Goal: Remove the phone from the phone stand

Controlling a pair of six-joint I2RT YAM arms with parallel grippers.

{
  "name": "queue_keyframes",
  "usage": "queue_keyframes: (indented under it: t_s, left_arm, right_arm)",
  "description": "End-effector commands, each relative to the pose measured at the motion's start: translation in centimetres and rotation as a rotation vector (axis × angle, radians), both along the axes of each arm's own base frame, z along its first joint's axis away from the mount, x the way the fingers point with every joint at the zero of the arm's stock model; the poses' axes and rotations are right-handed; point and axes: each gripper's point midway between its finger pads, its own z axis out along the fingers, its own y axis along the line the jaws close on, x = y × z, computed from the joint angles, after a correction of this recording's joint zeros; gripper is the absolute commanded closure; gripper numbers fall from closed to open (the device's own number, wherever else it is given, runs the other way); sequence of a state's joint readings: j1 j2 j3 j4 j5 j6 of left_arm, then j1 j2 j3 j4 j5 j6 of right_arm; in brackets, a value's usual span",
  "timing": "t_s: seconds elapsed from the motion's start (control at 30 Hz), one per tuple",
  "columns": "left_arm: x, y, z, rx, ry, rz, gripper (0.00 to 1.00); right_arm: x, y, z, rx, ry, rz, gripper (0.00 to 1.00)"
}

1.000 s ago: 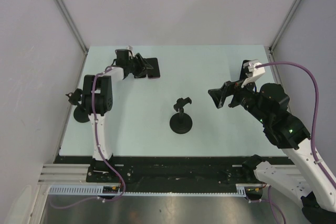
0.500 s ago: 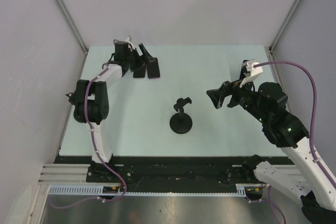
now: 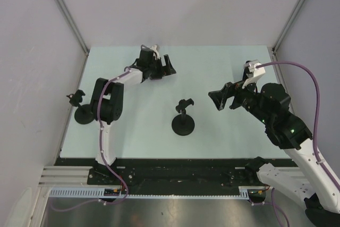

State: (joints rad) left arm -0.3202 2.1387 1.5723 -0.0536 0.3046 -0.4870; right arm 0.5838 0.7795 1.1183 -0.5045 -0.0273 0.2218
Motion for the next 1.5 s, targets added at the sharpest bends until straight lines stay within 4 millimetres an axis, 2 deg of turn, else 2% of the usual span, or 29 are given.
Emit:
queue_keyframes:
  t_s: [0.0, 0.33, 0.43, 0.57, 0.7, 0.83, 1.03, 1.07, 1.13, 1.17, 1.23, 1.27, 1.33, 1.4, 1.43, 1.47]
  left_arm:
    - [1.3, -0.2, -0.8, 0.023, -0.011, 0.000, 0.00]
    - [1.4, 0.5, -2.8, 0.069, 0.024, 0.025, 0.00]
    - [1.1, 1.6, -2.6, 0.099, 0.023, 0.065, 0.00]
    - [1.4, 4.3, -2.4, 0.136, 0.026, 0.153, 0.00]
    - [1.4, 4.5, -1.3, 0.107, 0.018, 0.138, 0.00]
    - [0.8, 3.2, 1.2, 0.071, -0.022, 0.078, 0.00]
    - [-0.8, 3.1, 5.5, 0.052, -0.088, 0.063, 0.00]
    - [-1.4, 3.2, 7.0, 0.049, -0.117, 0.060, 0.00]
    - [-2.3, 3.1, 8.4, 0.059, -0.152, 0.044, 0.00]
    - [-3.4, 3.3, 10.0, 0.056, -0.179, 0.042, 0.00]
    - [-4.7, 3.3, 11.5, 0.059, -0.211, 0.045, 0.00]
    - [-6.2, 3.6, 13.2, 0.056, -0.245, 0.048, 0.00]
    - [-7.8, 3.4, 14.7, 0.073, -0.288, 0.046, 0.00]
    - [-10.3, 3.6, 16.6, 0.080, -0.339, 0.048, 0.00]
    - [-12.1, 3.0, 18.5, 0.065, -0.385, 0.029, 0.00]
    - [-13.3, 2.9, 17.7, 0.076, -0.377, 0.021, 0.00]
  right_arm:
    - [-0.3, -0.4, 0.9, 0.026, -0.018, -0.010, 0.00]
    - [-0.2, -0.3, 0.8, 0.035, -0.009, -0.015, 0.00]
    - [-0.1, -0.1, 0.8, 0.035, -0.008, -0.009, 0.00]
    - [0.0, 0.0, 0.7, 0.037, -0.004, -0.006, 0.00]
    - [0.0, 0.1, 0.8, 0.038, -0.006, -0.005, 0.00]
    - [0.1, 0.1, 0.9, 0.042, -0.010, -0.005, 0.00]
    - [0.3, 0.1, 0.5, 0.031, 0.003, -0.013, 0.00]
    - [0.3, 0.1, 0.4, 0.030, 0.004, -0.014, 0.00]
    - [0.5, 0.1, 0.4, 0.027, 0.004, -0.018, 0.00]
    - [0.6, 0.1, 0.3, 0.024, 0.004, -0.023, 0.00]
    - [0.8, 0.0, 0.3, 0.019, 0.004, -0.030, 0.00]
    - [0.9, 0.0, 0.2, 0.019, 0.006, -0.033, 0.00]
    - [1.4, -0.4, -0.2, 0.001, 0.013, -0.066, 0.01]
    - [2.0, -0.6, -0.9, -0.022, 0.025, -0.092, 0.01]
    - [2.3, -1.0, -1.1, -0.034, 0.030, -0.117, 0.01]
    - [2.4, -1.1, -1.3, -0.039, 0.034, -0.127, 0.01]
